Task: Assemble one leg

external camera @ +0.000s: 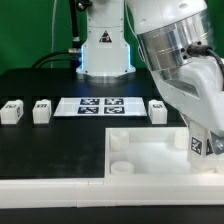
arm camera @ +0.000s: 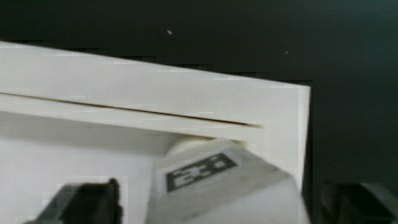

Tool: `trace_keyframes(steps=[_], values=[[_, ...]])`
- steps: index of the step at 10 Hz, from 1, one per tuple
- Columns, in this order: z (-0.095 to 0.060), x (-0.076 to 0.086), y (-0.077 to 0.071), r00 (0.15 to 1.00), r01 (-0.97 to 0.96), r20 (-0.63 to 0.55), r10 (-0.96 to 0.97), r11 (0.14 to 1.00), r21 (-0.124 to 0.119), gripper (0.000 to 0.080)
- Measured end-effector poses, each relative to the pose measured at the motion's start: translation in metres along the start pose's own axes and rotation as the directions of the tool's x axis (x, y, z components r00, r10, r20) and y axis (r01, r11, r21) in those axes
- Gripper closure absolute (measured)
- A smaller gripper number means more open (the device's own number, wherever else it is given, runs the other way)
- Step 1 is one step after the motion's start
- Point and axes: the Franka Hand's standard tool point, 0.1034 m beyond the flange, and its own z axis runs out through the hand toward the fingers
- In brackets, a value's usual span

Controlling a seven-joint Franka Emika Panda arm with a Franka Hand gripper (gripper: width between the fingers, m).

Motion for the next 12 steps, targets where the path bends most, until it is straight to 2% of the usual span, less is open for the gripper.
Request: trace_keyframes(steps=[1,2,3,4,5,8,9,11,12], values=[[0.0,-0.001,0.0,0.999,0.047,-0.001,-0.047,0.999,-0.001,0.021],[-0.001,-0.006,0.0,0.997,0.077,0.0,-0.077,0.997,-0.01,0.0162],[-0.003,-0.009,0.0,0.99,0.139,-0.002,-0.139,0.99,-0.018,0.0153],[-0.004,-0.008,0.0,0.941,0.337,-0.02,-0.338,0.941,-0.038,0.0153],[-0.004,-0.008,0.0,0.89,0.452,-0.034,-0.455,0.89,-0.059,0.0153],[-0.003,-0.006,0.0,0.714,0.698,-0.016,-0.7,0.713,-0.067,0.0151],[-0.003,-0.005,0.0,0.608,0.792,-0.007,-0.794,0.607,-0.071,0.0151],[-0.005,-0.003,-0.005,0.336,0.936,-0.014,-0.942,0.335,-0.104,0.0151],[-0.006,-0.007,-0.01,0.127,0.982,-0.037,-0.991,0.131,-0.134,0.0151]])
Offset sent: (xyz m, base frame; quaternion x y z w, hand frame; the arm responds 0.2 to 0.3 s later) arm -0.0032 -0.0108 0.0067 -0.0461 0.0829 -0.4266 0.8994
